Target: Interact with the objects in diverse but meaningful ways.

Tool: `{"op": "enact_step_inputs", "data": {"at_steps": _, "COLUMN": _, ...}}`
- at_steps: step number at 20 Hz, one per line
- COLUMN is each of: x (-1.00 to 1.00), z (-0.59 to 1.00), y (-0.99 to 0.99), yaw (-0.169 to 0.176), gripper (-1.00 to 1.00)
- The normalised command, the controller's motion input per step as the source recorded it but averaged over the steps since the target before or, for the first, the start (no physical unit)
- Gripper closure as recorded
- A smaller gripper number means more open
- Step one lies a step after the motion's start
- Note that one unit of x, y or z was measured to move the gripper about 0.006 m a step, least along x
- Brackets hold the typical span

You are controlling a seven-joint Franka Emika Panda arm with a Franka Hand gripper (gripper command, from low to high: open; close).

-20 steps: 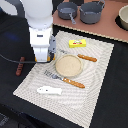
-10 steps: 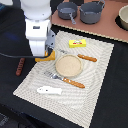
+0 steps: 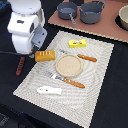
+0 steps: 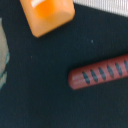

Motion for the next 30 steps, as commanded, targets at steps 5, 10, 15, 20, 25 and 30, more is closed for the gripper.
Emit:
{"op": "enact_step_inputs", "data": {"at_steps": 5, "x": -0.12, "z": 0.04, "y": -0.33, "yaw": -0.207, "gripper": -1.0}}
{"op": "enact_step_inputs", "data": {"at_steps": 10, "x": -0.07, "z": 0.0, "y": -0.29, "yaw": -0.209, "gripper": -1.0}}
{"op": "enact_step_inputs", "data": {"at_steps": 15, "x": 0.0, "z": -0.02, "y": -0.19, "yaw": -0.1, "gripper": -1.0}}
{"op": "enact_step_inputs", "data": {"at_steps": 20, "x": 0.0, "z": -0.02, "y": -0.17, "yaw": -0.07, "gripper": -1.0}}
{"op": "enact_step_inputs", "data": {"at_steps": 25, "x": 0.0, "z": -0.06, "y": -0.17, "yaw": -0.027, "gripper": -1.0}}
{"op": "enact_step_inputs", "data": {"at_steps": 30, "x": 0.05, "z": -0.03, "y": -0.19, "yaw": -0.097, "gripper": -1.0}}
